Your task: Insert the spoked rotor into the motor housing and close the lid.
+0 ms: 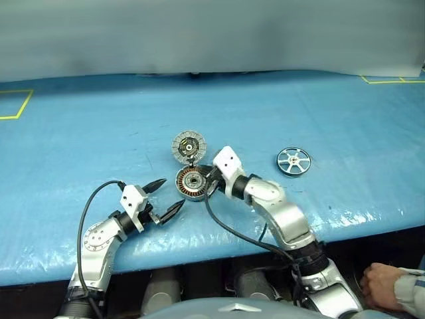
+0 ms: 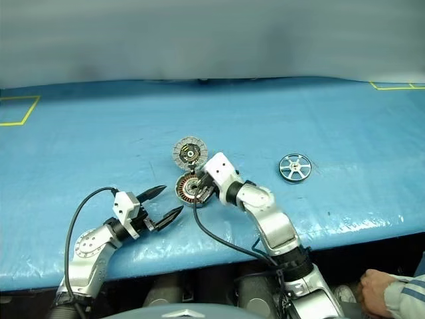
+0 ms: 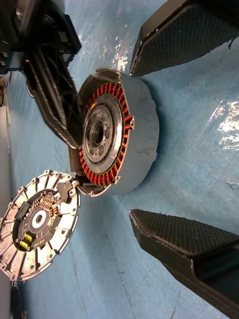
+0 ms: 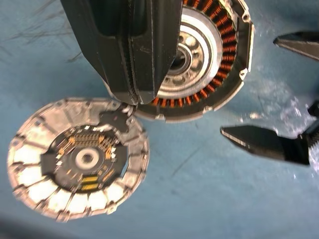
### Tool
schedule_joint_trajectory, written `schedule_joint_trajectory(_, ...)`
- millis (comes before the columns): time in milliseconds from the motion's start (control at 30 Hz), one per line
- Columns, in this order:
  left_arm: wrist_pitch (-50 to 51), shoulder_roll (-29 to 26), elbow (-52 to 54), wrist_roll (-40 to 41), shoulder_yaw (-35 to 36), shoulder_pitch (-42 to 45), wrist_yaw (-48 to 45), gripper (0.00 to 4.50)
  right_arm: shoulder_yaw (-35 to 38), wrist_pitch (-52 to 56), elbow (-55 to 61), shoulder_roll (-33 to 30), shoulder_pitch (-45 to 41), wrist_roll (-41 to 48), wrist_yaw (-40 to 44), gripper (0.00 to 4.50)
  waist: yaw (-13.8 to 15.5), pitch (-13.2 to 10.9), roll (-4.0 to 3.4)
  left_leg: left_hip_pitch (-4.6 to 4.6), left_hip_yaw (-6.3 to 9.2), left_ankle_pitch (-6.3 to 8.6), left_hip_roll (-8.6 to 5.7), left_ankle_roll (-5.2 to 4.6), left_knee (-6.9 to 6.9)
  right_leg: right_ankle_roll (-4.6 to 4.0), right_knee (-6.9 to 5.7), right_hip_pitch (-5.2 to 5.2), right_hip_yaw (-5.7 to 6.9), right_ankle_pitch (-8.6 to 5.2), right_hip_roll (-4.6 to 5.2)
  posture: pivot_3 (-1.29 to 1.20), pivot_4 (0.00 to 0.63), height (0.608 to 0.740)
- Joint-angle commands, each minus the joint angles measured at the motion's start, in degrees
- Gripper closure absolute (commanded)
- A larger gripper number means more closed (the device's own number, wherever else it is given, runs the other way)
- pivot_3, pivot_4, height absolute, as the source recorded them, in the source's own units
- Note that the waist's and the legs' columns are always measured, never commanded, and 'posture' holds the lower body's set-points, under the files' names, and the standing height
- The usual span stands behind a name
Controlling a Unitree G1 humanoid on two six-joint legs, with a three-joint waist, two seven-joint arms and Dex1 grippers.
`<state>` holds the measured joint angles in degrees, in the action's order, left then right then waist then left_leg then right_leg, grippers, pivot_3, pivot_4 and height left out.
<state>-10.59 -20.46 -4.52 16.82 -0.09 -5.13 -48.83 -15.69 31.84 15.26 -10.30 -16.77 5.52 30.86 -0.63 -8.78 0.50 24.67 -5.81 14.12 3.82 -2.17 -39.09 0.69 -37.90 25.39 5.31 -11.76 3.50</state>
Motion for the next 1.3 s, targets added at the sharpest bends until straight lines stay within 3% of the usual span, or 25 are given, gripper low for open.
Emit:
schedule_joint_trajectory(33, -1.5, -0.4, 1.1, 0.8, 0.5, 0.1, -0.5, 0.00, 5.6, 1.8, 6.6, -3.2, 1.6, 1.5, -1.2, 4.46, 0.0, 0.0, 0.00, -0.01, 0.00, 0.00, 0.00, 0.00, 0.00, 0.00, 0.01, -0.01, 0.00, 0.00, 0.00, 0.00, 0.150, 0.740)
schedule_joint_trajectory(267, -1.6, -0.5, 0.6, 0.5, 0.2, 1.2, -0.7, 0.00, 12.3, 4.0, 6.0, -16.8, 6.3, -4.3, -3.7, 4.46, 0.1, 0.0, 0.00, 0.00, -0.01, 0.01, -0.05, -0.02, -0.02, -0.25, 0.04, -0.02, 0.01, -0.15, 0.05, 0.00, 0.150, 0.740)
schedule_joint_trajectory(433, -1.7, -0.3, -0.1, 0.3, -0.1, 1.7, -0.9, 0.00, 16.1, 4.2, 1.8, -20.8, 7.6, -6.4, -6.7, 2.96, -0.1, 0.0, 0.01, -0.02, -0.03, 0.01, -0.19, -0.02, -0.01, -0.22, 0.03, -0.01, 0.00, -0.13, 0.00, 0.00, 0.150, 0.740)
schedule_joint_trajectory(667, -1.7, -0.3, -0.4, 0.2, -0.1, 1.8, -0.8, 0.00, 17.9, 3.8, -2.9, -23.5, 7.2, -7.8, -7.6, 2.96, 0.0, 0.0, 0.01, -0.01, -0.02, 0.01, -0.21, -0.02, 0.01, -0.05, 0.05, -0.01, -0.02, -0.04, 0.01, 0.00, 0.150, 0.740)
schedule_joint_trajectory(1300, -2.0, -0.4, -1.0, -0.4, -0.3, 1.9, -0.3, 0.00, 19.3, 5.0, -1.5, -22.1, 7.8, -5.9, -8.8, 2.96, 0.0, 0.0, 0.01, -0.01, -0.02, 0.01, -0.20, -0.03, 0.00, 0.02, 0.05, -0.02, -0.04, 0.00, 0.01, 0.00, 0.150, 0.740)
